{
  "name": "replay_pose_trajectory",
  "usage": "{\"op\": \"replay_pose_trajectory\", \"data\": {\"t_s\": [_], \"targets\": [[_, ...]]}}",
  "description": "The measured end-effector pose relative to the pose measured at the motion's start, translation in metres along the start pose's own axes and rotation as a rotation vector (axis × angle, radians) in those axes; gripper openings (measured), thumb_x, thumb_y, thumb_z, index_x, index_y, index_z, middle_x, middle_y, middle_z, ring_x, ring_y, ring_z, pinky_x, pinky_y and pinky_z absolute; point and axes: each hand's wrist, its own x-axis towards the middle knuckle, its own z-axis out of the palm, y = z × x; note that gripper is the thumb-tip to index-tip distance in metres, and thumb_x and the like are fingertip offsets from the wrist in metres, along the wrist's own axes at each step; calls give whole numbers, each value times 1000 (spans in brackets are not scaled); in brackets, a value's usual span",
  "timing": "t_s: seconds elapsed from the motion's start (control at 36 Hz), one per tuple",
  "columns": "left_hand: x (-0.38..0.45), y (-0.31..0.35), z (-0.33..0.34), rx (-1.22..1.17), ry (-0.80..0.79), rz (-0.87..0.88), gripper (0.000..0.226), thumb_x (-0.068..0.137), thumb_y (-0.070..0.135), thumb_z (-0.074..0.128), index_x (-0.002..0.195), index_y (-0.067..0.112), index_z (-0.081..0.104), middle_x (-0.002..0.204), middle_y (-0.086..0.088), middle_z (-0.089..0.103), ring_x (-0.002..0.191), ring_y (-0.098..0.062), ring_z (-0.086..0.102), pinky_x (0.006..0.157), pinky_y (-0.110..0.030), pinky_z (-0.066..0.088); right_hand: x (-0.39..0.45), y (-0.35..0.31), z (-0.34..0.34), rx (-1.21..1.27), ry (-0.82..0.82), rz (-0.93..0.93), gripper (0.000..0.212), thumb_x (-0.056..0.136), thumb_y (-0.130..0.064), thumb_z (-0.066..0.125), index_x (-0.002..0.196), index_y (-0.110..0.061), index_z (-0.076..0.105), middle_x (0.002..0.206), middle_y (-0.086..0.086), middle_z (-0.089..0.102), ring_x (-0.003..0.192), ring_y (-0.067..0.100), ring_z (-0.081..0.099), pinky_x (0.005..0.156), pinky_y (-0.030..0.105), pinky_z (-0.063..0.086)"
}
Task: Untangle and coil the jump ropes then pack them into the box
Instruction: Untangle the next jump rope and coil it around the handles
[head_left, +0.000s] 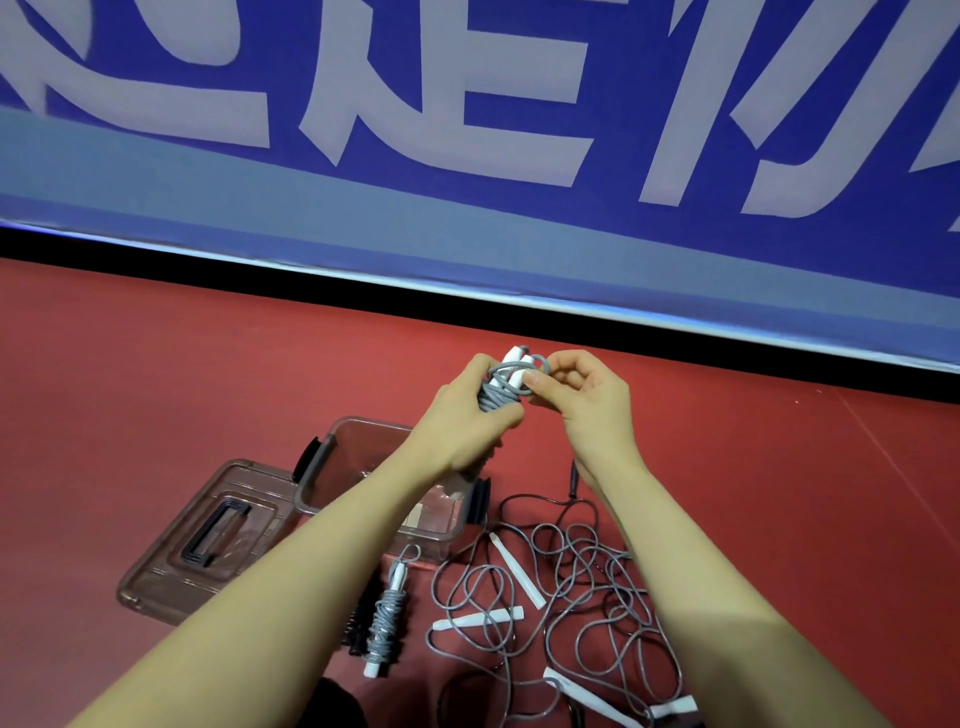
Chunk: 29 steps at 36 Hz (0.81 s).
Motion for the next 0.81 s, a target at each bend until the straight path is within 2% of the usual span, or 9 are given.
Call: {"op": "replay_pose_trajectory", "data": {"t_s": [0.06, 0.14, 0.19, 0.25, 0.33, 0.5, 0.61, 0.69, 0.81], "targets": [[1, 0, 0, -72, 7, -10, 33, 75, 38, 50, 98, 15, 56, 67, 1, 55, 54, -13, 50, 54, -29, 45, 0, 0, -1, -5, 6, -3, 17, 77, 6, 70, 79, -7, 60, 71, 4, 64, 63, 9, 61, 65, 22, 52], [5, -3, 1, -69, 75, -40, 28, 87, 39, 39, 88, 21, 60, 68, 4, 57, 63, -19, 51, 60, -37, 47, 0, 0, -2, -16, 13, -3, 17, 76, 5, 72, 78, -7, 60, 70, 3, 63, 61, 9, 60, 63, 21, 51], [6, -5, 3, -8, 127, -59, 45, 90, 57, 31, 85, 25, 60, 69, 7, 60, 72, -23, 55, 66, -38, 48, 0, 0, -1, -35, 16, -7, 17, 75, 4, 73, 76, -7, 60, 69, 2, 63, 62, 9, 59, 63, 21, 51], [5, -4, 5, 33, 166, -60, 55, 88, 69, 29, 83, 24, 61, 70, 9, 62, 70, -14, 58, 65, -35, 47, -1, 0, -1, -64, 22, -15, 18, 75, 1, 75, 75, -8, 60, 69, 4, 63, 63, 11, 60, 63, 23, 52], [2, 2, 5, -11, 187, -53, 50, 92, 62, 39, 79, 18, 60, 64, 9, 61, 54, -8, 54, 57, -30, 46, -1, 0, -1, -83, 39, -25, 16, 75, -1, 76, 74, -7, 61, 73, 11, 66, 67, 18, 62, 63, 23, 52], [0, 10, 5, -158, 185, -55, 43, 93, 54, 49, 78, 15, 61, 64, 6, 64, 52, -13, 55, 55, -33, 51, -2, -4, -1, -46, 64, -34, 13, 76, -2, 75, 73, -5, 63, 71, 7, 68, 64, 12, 64, 64, 21, 53], [2, 6, 10, 29, 250, -67, 48, 90, 65, 39, 74, 23, 56, 66, 9, 66, 63, -17, 58, 68, -41, 52, -5, -2, 2, -17, 81, -29, 10, 80, 0, 71, 74, -4, 64, 71, 4, 68, 65, 12, 65, 66, 22, 55], [3, 4, 13, 154, 289, -84, 50, 92, 64, 33, 77, 21, 52, 68, 3, 68, 66, -20, 61, 71, -43, 51, -6, 0, 4, -39, 77, -17, 11, 84, 1, 66, 76, -7, 64, 73, 3, 68, 66, 9, 65, 64, 21, 55], [2, 7, 11, 268, 309, -96, 46, 96, 57, 34, 83, 17, 52, 73, 4, 68, 67, -14, 60, 71, -35, 48, -6, 1, 5, -63, 54, 4, 12, 85, 3, 64, 79, -7, 62, 75, 3, 67, 65, 4, 64, 64, 20, 54]]}}
